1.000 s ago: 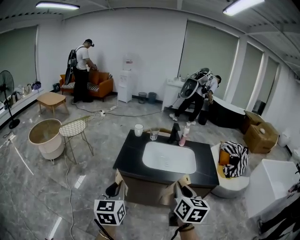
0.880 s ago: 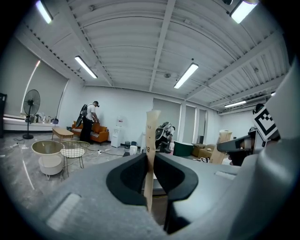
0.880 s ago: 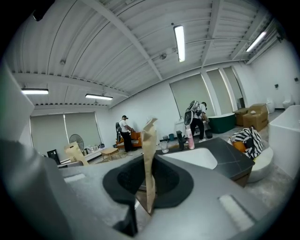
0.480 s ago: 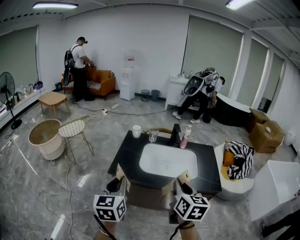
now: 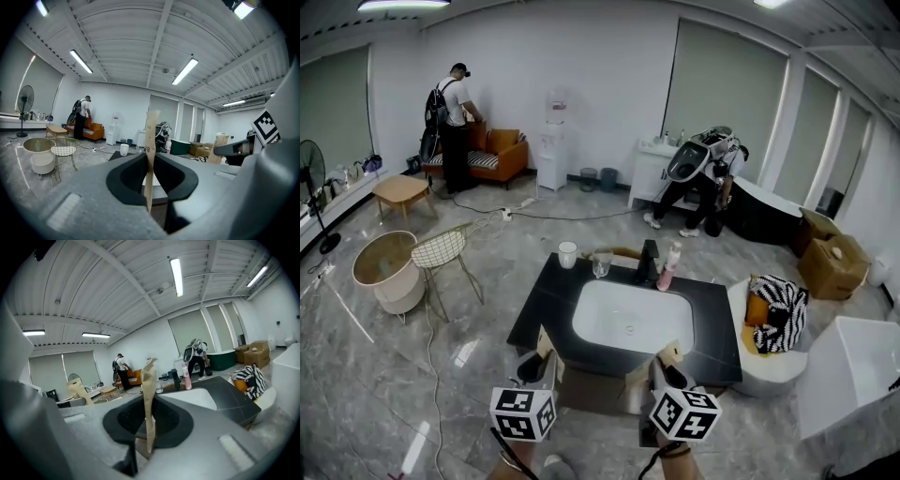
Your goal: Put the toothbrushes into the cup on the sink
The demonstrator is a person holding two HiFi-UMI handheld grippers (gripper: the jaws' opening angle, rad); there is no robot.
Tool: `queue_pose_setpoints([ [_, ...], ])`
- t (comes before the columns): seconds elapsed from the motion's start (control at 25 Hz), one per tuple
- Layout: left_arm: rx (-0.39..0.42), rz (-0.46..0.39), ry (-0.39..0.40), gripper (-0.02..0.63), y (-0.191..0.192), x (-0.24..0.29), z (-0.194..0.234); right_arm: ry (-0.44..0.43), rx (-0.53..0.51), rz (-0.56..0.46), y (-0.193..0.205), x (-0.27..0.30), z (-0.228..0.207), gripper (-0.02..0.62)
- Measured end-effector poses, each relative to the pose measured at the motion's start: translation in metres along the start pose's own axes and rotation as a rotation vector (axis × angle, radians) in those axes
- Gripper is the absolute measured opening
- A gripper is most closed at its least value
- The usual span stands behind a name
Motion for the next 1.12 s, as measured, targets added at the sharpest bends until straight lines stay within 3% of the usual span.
queue_pose_setpoints([
  [0.36, 0.019, -0.002, 0.014, 0.054, -0.015, 0.04, 0.01, 0.012, 0.018, -0.004, -0.016, 0.032, -0.013, 0.035],
  [1.12, 0.063, 0.004, 0.066, 0.054, -0.105, 0.184, 0.085, 0.043, 0.044, -0.038, -0.114, 0.166, -0.013, 0.035],
])
Point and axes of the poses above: the fingertips, and each gripper's own axes: x forward along the fingers, z to its left, y out of its underside, the point moved 9 cm from there along -x, backward along the fingers, and after that the axes turned 13 degrees about z, right-handed, at the moved point
